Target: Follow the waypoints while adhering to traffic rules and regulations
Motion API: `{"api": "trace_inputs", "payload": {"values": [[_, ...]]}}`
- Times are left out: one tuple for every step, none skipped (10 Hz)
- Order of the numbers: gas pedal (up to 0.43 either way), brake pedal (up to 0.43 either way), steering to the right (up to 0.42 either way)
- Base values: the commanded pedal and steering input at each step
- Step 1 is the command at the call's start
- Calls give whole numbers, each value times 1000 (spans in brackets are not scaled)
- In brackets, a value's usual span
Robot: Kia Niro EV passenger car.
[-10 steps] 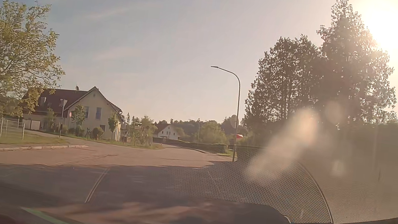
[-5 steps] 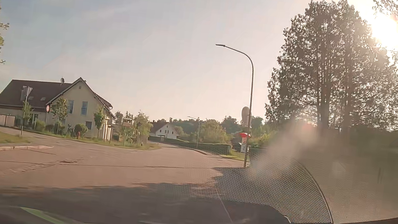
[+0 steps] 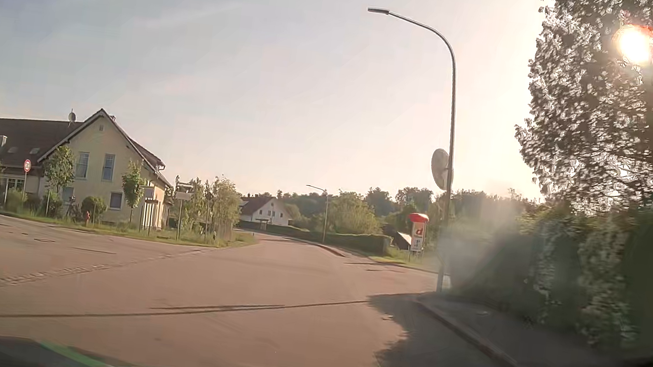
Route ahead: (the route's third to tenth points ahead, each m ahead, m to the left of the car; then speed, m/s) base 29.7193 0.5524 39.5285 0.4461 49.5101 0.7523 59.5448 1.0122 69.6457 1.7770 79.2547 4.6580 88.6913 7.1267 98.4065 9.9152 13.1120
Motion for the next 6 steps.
{"api": "trace_inputs", "payload": {"values": [[150, 0, 0], [150, 0, 0], [150, 0, -1], [150, 0, -2], [150, 0, -4], [150, 0, -6]]}}
